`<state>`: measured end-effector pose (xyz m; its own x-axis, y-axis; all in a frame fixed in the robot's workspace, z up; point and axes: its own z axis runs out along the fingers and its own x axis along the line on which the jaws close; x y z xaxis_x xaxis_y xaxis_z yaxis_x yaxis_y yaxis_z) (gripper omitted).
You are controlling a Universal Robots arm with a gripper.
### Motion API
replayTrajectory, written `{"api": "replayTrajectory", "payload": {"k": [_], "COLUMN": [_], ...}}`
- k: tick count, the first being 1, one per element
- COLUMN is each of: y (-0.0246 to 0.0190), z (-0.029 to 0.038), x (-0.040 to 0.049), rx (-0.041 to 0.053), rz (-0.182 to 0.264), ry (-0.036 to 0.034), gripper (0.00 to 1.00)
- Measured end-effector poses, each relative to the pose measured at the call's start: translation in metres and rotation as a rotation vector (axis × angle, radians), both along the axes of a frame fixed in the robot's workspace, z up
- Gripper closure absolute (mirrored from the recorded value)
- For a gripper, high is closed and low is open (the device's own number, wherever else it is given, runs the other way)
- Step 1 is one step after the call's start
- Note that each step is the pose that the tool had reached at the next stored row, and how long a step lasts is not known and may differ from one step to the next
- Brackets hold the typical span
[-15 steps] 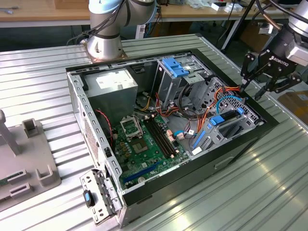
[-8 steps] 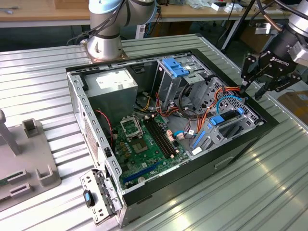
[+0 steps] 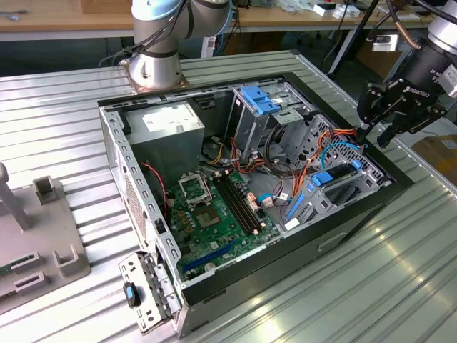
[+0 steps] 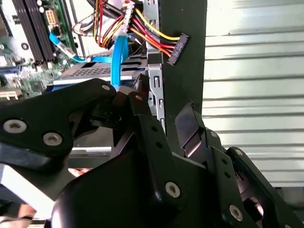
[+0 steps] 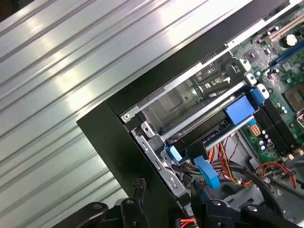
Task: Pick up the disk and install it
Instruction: 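Insert the first disk wire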
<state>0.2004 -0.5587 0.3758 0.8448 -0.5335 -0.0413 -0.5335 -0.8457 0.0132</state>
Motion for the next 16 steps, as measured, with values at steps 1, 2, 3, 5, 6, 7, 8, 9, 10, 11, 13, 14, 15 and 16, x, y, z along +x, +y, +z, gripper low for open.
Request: {"api": "replayTrajectory", "payload": {"k": [1, 2, 3, 5, 6, 7, 8, 9, 10, 11, 13, 14, 15, 16], "y": [0.0, 0.0, 0.0, 0.0, 0.0, 0.0, 0.0, 0.0, 0.0, 0.0, 0.0, 0.0, 0.0, 0.0], "z": [0.0, 0.0, 0.0, 0.0, 0.0, 0.0, -0.0001, 0.0, 0.0, -0.0001, -0.0001, -0.0001, -0.0001, -0.0001], "x": [0.0, 0.0, 0.0, 0.0, 0.0, 0.0, 0.0, 0.0, 0.0, 0.0, 0.0, 0.0, 0.0, 0.0], "rx": [0.0, 0.0001, 0.0001, 0.0, 0.0001, 0.0, 0.0001, 0.0, 0.0001, 0.0001, 0.0001, 0.0, 0.0, 0.0], "rz": [0.016, 0.036, 0.038, 0.039, 0.039, 0.046, 0.056, 0.083, 0.109, 0.16, 0.189, 0.19, 0.19, 0.19], "ry": [0.0, 0.0, 0.0, 0.0, 0.0, 0.0, 0.0, 0.0, 0.0, 0.0, 0.0, 0.0, 0.0, 0.0], "gripper": [0.5, 0.5, 0.5, 0.5, 0.5, 0.5, 0.5, 0.5, 0.5, 0.5, 0.5, 0.5, 0.5, 0.5]}}
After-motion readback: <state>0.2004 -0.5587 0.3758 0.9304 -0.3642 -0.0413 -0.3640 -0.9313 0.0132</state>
